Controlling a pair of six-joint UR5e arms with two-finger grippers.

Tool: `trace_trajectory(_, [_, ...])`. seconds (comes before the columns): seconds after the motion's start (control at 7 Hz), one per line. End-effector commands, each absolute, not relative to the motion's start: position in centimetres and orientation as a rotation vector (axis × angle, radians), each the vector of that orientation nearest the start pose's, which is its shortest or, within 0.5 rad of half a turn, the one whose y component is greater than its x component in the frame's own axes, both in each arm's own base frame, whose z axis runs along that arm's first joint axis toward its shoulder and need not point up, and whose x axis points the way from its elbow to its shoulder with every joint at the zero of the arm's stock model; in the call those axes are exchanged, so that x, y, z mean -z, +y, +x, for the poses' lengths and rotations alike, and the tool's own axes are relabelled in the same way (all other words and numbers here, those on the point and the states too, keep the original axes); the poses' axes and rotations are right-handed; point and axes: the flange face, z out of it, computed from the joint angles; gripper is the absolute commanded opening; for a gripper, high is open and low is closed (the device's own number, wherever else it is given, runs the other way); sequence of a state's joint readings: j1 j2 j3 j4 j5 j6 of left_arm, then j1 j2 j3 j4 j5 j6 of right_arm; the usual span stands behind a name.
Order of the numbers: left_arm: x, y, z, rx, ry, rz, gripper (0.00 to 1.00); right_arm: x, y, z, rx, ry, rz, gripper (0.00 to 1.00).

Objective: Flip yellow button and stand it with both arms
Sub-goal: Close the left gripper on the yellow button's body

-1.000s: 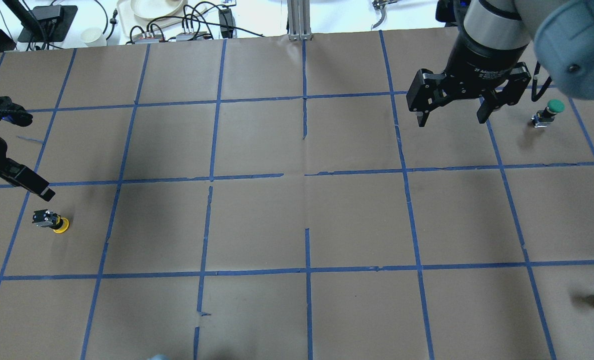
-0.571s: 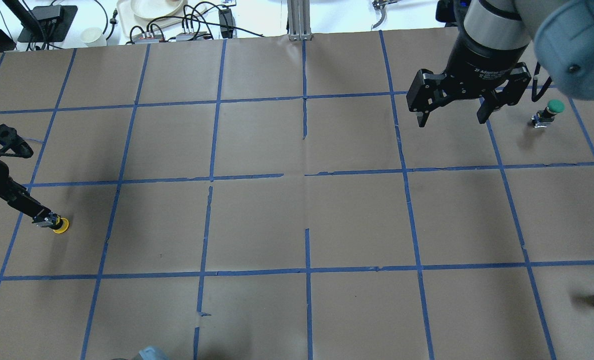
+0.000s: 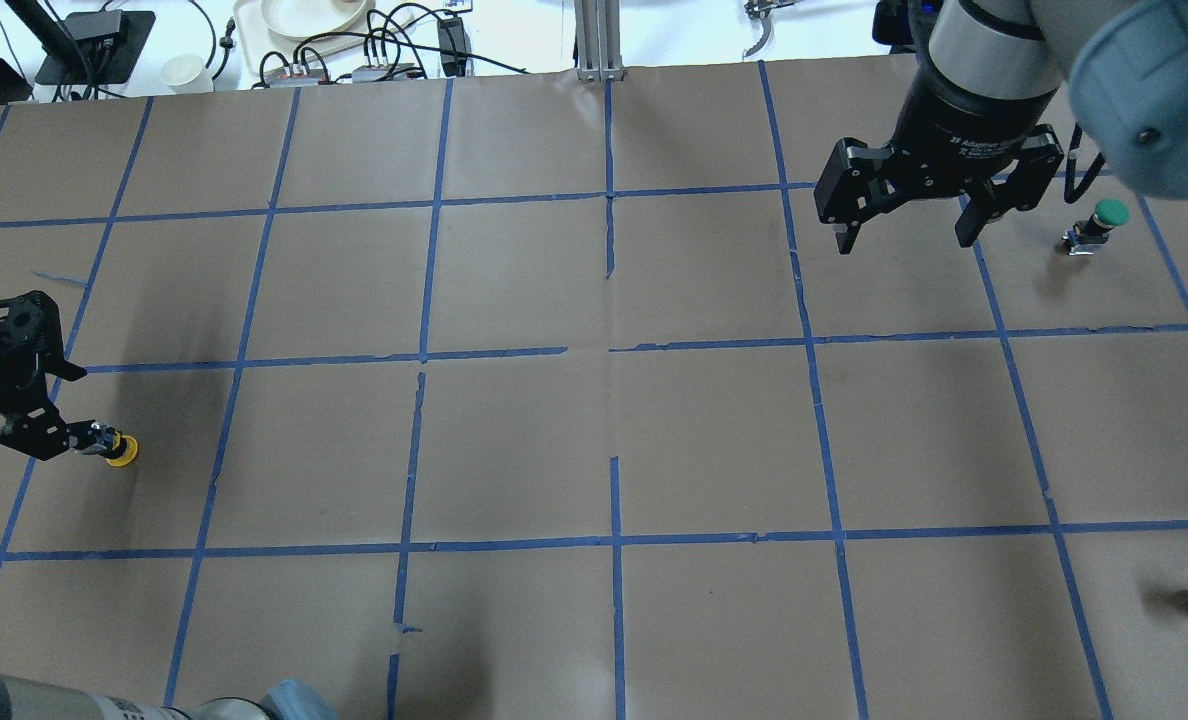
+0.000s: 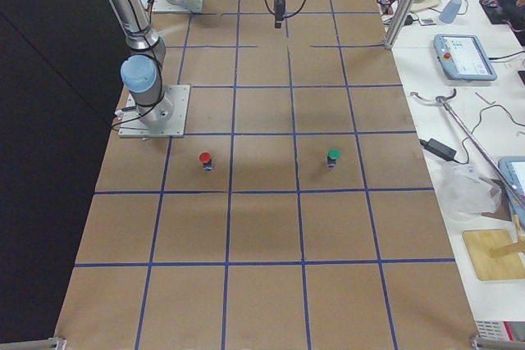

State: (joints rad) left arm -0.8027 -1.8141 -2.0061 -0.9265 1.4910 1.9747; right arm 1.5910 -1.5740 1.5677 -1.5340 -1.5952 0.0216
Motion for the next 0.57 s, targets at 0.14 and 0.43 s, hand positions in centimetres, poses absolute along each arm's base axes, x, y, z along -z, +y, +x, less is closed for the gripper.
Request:
trace_trajectory(0.14, [-21.3,-45.4,25.6,0.033,2.599,1.892,0.99,-48.7,-48.5,14.1,-0.048,3.166,0.002,1.00])
trace_trajectory(0.43, [-22.7,-45.6,25.2,0.025,2.609,1.872,0.98,-48.8,-48.4,14.1,-0.045,3.165,0.002,1.00])
